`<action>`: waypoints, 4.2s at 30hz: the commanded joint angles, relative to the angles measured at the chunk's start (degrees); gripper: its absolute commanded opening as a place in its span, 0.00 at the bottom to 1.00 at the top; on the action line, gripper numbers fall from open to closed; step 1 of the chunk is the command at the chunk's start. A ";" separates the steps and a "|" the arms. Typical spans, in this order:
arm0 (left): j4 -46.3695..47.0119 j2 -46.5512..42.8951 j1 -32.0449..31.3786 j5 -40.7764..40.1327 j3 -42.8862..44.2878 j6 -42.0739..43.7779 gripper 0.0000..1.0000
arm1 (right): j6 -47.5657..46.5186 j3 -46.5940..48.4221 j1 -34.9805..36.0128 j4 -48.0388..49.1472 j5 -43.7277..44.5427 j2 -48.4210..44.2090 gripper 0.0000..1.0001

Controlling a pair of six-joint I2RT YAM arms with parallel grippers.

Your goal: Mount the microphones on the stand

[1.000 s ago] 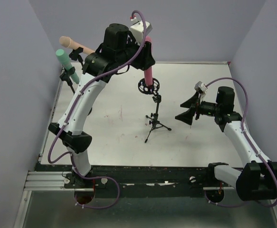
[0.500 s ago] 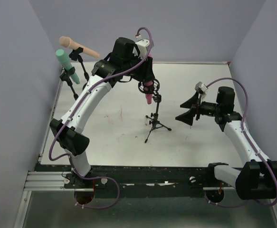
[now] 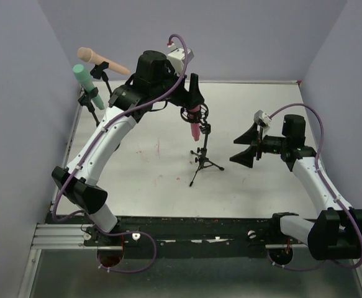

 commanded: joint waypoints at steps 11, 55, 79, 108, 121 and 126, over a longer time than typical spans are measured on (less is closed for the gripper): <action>16.79 -25.95 0.61 -7.81 -25.10 2.63 0.98 | -16.17 16.89 6.87 -20.80 -5.80 6.99 1.00; 24.11 -74.86 1.67 -17.66 -75.59 -13.02 0.98 | 3.28 16.80 12.71 19.56 22.33 12.17 0.03; 27.36 -73.36 1.75 -16.16 -77.43 -10.30 0.98 | 5.47 36.16 -16.92 45.93 23.84 41.36 0.08; 26.13 -77.23 1.67 -14.50 -77.43 -10.21 0.98 | 7.50 25.52 -18.42 40.92 19.35 34.33 0.58; 25.52 -76.09 1.67 -14.06 -76.56 -9.42 0.98 | 4.42 19.81 -21.58 29.95 21.55 28.62 0.78; 24.20 -72.49 1.75 -15.81 -73.92 -8.10 0.98 | -0.06 15.68 -22.64 19.85 22.77 20.64 0.83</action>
